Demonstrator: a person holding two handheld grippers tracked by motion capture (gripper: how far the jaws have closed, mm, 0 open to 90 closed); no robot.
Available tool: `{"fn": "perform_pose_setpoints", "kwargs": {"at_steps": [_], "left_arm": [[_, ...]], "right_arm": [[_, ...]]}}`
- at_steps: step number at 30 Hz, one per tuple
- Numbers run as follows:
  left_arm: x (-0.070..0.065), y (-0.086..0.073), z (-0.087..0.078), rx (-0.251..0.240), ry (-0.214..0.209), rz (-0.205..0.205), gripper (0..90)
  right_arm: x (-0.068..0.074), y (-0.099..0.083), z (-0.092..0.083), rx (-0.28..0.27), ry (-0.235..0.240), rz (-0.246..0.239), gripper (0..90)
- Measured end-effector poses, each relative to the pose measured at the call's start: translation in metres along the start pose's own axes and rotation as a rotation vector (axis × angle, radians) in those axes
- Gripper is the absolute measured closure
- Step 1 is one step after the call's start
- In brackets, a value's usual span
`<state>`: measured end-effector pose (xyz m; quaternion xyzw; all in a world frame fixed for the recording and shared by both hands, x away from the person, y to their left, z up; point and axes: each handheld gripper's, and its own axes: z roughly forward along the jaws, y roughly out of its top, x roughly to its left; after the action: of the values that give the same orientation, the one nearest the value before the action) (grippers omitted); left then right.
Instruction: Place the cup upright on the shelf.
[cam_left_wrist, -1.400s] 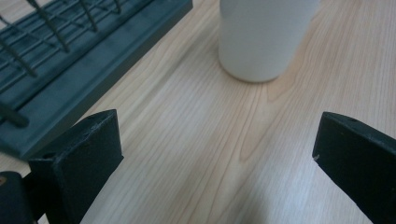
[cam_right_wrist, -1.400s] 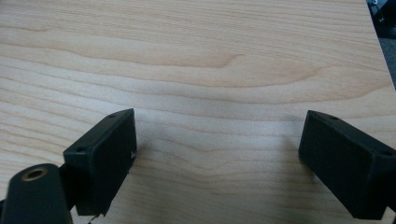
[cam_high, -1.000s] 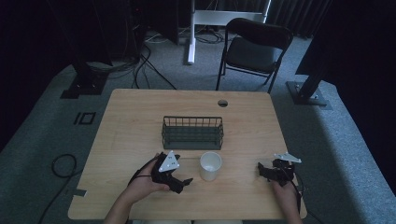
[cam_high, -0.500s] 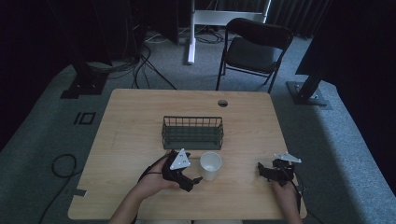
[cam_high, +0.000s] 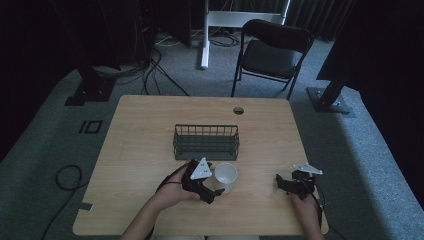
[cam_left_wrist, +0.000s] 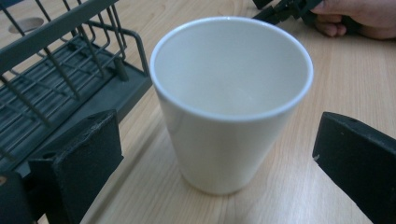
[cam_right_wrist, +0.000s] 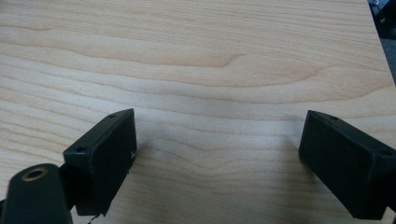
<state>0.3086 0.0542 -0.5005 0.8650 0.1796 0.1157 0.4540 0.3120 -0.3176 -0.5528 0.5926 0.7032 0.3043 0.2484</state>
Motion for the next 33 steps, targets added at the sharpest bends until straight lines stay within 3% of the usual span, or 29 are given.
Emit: {"fn": "perform_pose_setpoints", "kwargs": {"at_steps": [18,24,30,33], "left_arm": [[-0.001,0.009,0.013,-0.048,-0.017,-0.020,2.3],[-0.003,0.013,0.020,-0.041,-0.016,0.000,2.5],[-0.003,0.013,0.022,-0.048,-0.009,-0.003,7.5],[-0.004,0.013,0.023,-0.067,-0.023,-0.026,12.8]], "right_arm": [[0.000,0.000,0.000,0.000,0.002,-0.002,10.8],[0.000,0.000,0.000,0.000,0.002,-0.002,10.8],[0.000,0.000,0.000,0.000,0.002,-0.002,10.8],[0.000,0.000,0.000,0.000,0.002,-0.003,10.8]]}}
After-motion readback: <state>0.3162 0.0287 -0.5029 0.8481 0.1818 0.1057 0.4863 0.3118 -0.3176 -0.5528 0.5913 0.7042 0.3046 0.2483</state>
